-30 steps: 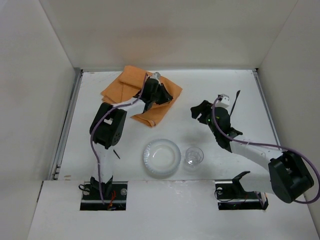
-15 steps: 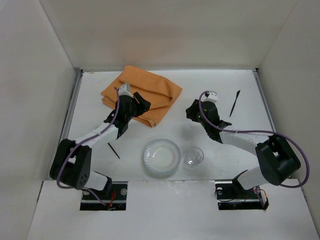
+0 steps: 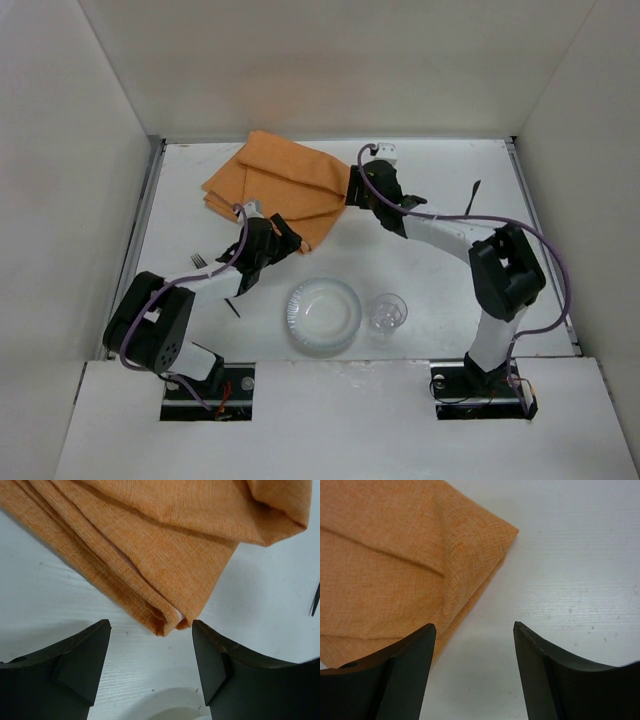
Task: Set the dinner table for one person
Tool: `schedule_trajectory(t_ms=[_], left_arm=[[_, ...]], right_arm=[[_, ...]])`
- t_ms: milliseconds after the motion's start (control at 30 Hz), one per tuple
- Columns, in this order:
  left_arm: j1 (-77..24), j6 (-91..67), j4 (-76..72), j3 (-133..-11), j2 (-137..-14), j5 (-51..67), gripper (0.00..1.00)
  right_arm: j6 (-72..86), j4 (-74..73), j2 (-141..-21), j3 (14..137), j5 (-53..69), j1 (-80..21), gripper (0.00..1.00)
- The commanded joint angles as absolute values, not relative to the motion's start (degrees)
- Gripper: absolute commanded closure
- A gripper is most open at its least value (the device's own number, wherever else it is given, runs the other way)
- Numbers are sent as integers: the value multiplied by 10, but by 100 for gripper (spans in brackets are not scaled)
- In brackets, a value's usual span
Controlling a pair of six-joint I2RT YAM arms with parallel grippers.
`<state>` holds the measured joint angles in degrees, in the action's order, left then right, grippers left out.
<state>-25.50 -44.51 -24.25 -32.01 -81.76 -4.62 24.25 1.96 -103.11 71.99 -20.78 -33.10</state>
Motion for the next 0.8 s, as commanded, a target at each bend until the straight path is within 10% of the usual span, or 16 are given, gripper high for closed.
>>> schedule_trajectory(t_ms=[0, 267, 400, 767], left_arm=[[-263, -451, -293, -340, -830, -25, 36], [-263, -457, -285, -353, -879, -29, 48], [-261, -457, -287, -359, -913, -31, 66], [-206, -452, -281, -327, -912, -78, 91]], right_arm=[[205, -29, -1065, 779, -204, -335, 30], [185, -76, -1153, 884, -173, -335, 38], [191, -89, -1178, 908, -186, -335, 64], [289, -17, -996, 643, -207, -349, 86]])
